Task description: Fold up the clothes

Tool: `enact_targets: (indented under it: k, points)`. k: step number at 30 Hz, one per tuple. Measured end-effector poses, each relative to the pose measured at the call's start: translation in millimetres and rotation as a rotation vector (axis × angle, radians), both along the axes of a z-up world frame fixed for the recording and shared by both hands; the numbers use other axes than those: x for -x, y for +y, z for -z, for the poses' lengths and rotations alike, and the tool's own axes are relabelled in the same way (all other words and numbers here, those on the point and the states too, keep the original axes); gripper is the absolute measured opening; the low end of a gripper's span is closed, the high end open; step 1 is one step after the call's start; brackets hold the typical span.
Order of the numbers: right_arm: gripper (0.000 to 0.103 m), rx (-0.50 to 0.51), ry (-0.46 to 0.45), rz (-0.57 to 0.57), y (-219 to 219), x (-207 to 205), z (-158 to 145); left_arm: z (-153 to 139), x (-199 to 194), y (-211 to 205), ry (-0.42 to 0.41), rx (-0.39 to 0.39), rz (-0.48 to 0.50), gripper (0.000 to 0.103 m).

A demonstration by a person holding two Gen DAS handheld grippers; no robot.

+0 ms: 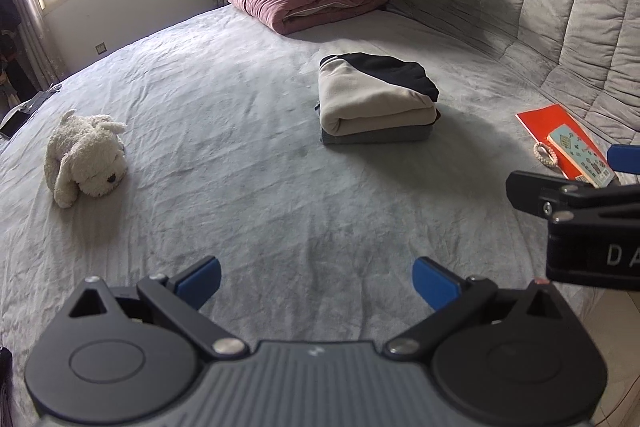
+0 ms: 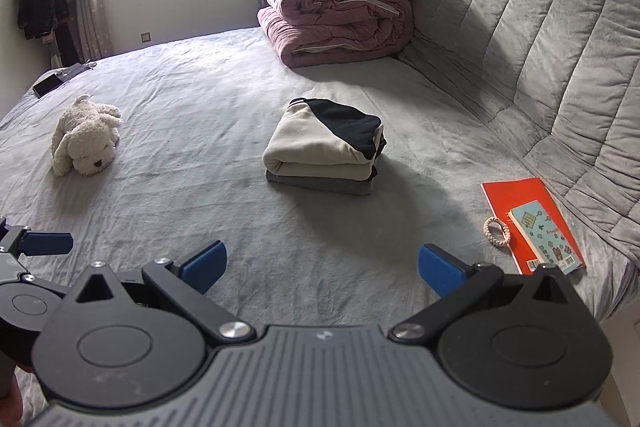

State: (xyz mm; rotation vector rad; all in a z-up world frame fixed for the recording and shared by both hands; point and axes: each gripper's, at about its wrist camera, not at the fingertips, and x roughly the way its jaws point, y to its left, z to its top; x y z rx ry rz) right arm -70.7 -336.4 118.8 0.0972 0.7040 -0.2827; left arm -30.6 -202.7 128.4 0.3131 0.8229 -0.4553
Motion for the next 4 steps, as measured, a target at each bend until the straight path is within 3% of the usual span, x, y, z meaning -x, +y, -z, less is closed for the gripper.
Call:
enact_targets:
  k: [4]
  points:
    - [0.103,0.0,-0.009,-0.005,3.9,2.6,-2.2,-5.1,3.3,5.4,-0.011,0.007,-0.008,0.102]
